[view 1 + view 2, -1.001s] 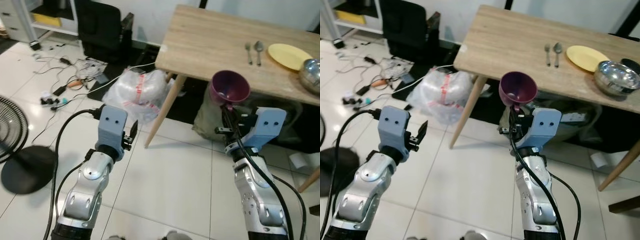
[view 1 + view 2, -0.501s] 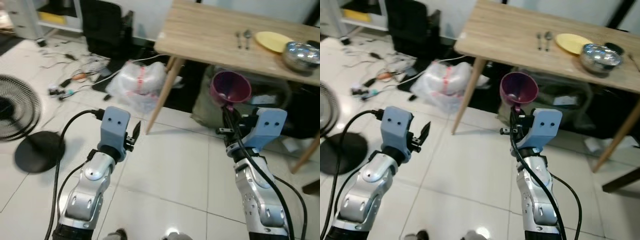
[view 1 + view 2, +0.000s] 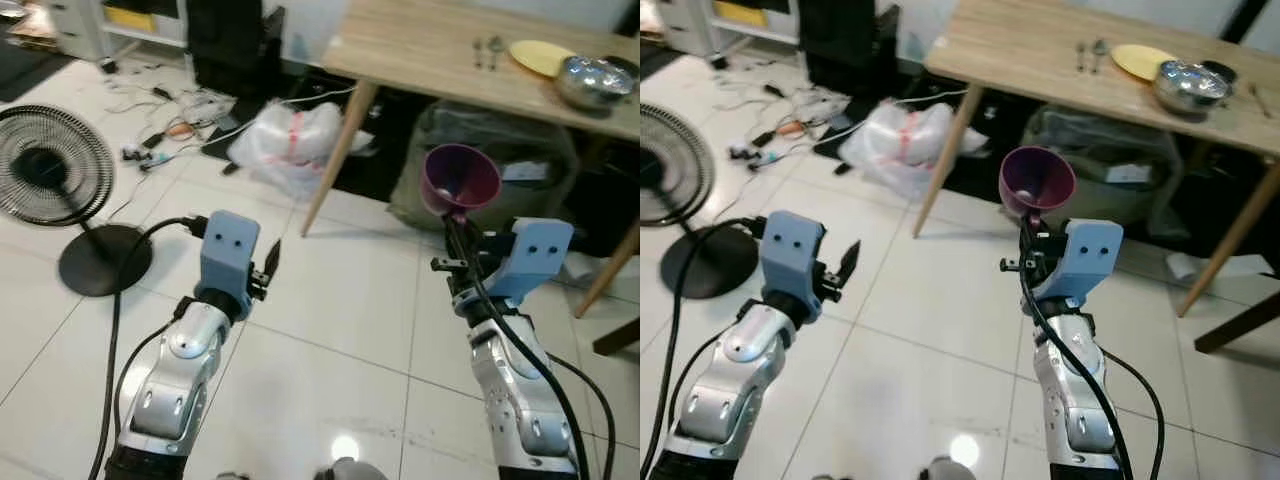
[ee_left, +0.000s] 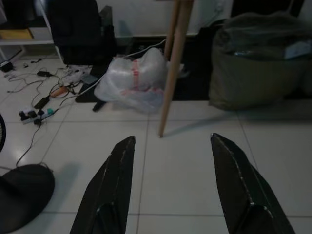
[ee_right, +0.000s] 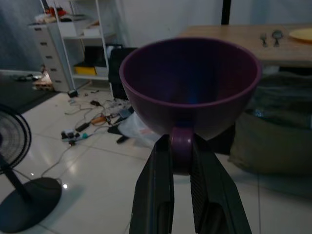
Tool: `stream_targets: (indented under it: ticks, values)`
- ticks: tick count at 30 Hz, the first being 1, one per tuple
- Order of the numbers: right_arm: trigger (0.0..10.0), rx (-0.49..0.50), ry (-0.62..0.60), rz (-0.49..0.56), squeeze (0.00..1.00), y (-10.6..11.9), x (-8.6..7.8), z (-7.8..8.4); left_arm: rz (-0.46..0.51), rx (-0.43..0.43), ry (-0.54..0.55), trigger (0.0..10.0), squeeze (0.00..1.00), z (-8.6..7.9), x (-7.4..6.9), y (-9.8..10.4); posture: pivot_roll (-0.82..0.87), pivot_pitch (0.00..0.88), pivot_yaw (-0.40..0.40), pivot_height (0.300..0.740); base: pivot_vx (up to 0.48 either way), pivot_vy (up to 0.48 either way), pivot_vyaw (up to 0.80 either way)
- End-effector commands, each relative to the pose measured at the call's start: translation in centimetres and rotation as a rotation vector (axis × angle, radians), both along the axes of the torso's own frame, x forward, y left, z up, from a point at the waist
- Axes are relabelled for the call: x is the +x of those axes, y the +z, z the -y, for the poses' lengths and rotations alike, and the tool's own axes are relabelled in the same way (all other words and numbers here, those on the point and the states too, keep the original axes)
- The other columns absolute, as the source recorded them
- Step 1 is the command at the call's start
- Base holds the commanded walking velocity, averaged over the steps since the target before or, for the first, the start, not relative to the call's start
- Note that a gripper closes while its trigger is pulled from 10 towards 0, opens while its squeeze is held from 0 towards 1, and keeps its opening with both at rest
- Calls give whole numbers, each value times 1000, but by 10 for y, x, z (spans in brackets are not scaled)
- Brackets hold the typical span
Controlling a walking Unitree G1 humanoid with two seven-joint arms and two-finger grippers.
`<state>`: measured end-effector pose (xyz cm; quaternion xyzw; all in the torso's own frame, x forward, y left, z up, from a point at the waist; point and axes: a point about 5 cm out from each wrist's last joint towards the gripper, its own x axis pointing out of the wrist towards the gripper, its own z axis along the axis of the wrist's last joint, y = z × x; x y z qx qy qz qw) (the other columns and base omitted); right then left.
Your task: Setting the table
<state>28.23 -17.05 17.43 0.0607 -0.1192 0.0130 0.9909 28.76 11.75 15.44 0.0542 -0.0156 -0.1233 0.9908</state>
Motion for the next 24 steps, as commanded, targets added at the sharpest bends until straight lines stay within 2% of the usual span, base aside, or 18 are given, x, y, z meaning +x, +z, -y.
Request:
stream_targets:
  ticks: [1, 6, 14, 24]
  values:
    - [10000, -9, -21, -5, 0, -1, -2, 6, -16, 1, -13, 10000, 0, 5, -1, -3, -150, 37, -10, 740, 0, 0, 0]
    - [10000, -11, -19, -5, 0, 0, -2, 6, -27, -32, -14, 10000, 0, 6, -1, -3, -158, 39, -15, 740, 0, 0, 0]
    - [10000, -7, -14, -7, 0, -1, -2, 6, -32, -33, -5, 10000, 0, 5, 0, -4, -159, 39, -15, 740, 0, 0, 0]
    - [10000, 10, -26, -21, 0, -2, -1, 9, -34, -25, -8, 10000, 0, 6, 1, -4, -162, 38, -12, 740, 0, 0, -788]
